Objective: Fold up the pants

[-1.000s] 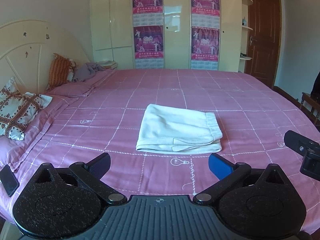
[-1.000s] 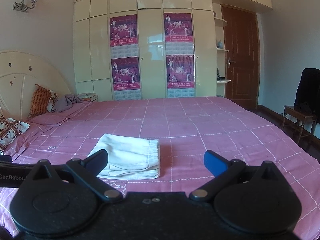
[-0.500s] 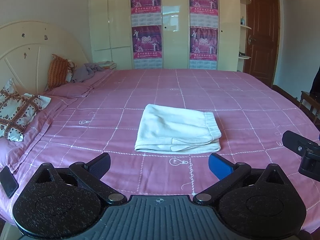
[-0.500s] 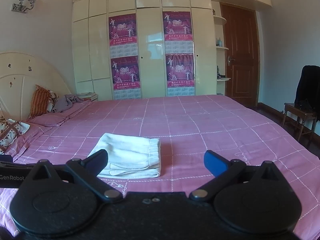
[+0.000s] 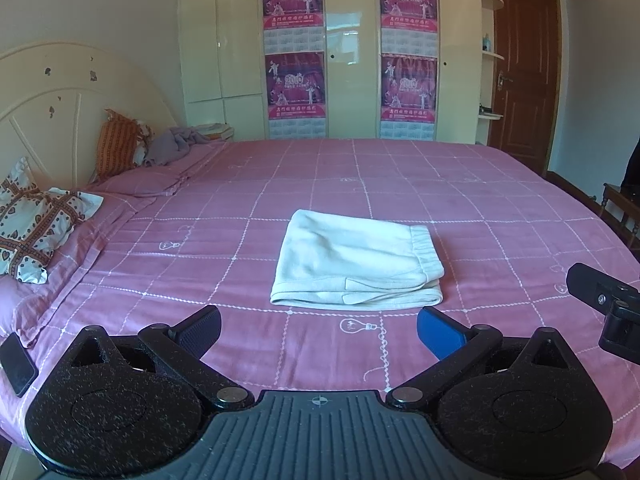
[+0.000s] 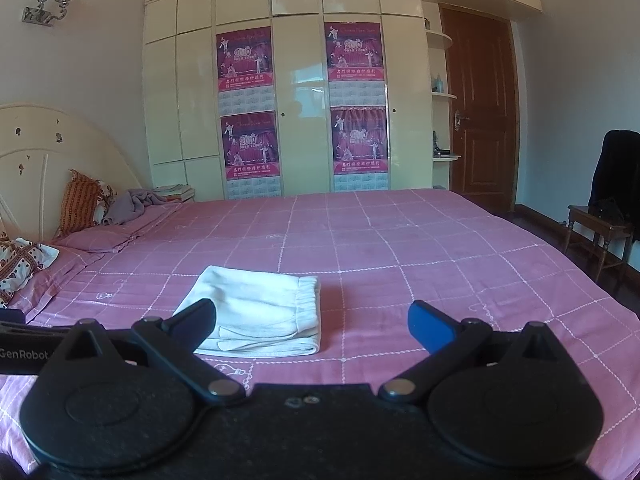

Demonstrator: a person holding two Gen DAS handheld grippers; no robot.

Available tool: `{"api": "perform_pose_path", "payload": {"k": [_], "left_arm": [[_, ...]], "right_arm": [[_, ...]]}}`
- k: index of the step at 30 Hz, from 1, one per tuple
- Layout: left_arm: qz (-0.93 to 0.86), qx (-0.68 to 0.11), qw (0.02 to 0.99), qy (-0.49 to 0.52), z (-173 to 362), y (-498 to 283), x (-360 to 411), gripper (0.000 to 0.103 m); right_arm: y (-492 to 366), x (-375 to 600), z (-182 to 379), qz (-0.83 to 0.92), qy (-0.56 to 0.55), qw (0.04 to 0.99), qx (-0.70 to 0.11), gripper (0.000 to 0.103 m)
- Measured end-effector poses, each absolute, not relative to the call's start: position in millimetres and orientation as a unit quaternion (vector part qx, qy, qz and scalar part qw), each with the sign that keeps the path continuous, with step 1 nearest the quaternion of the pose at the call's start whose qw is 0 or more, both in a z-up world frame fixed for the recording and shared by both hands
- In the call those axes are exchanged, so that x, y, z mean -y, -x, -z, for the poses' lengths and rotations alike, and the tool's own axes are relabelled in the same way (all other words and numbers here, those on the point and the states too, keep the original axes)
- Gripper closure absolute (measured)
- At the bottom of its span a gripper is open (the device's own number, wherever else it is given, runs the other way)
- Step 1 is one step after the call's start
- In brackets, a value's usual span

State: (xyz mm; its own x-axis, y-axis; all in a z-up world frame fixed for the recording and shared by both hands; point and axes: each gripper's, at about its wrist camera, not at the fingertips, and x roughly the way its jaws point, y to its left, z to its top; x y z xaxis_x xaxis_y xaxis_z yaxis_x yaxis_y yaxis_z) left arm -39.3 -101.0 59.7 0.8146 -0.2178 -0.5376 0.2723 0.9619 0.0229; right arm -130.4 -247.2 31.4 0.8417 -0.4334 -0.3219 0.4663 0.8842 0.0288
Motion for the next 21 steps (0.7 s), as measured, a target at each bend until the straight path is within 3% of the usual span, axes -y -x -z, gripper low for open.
{"api": "perform_pose_path", "payload": {"k": [21], "left_arm": [[0.142,-0.256,0.956,-0.028,-58.3,31.2,97.8,0.000]], "right_arm": [[127.3,239.9,-29.4,0.234,-0.054,0.959,-0.153,0.000]]}}
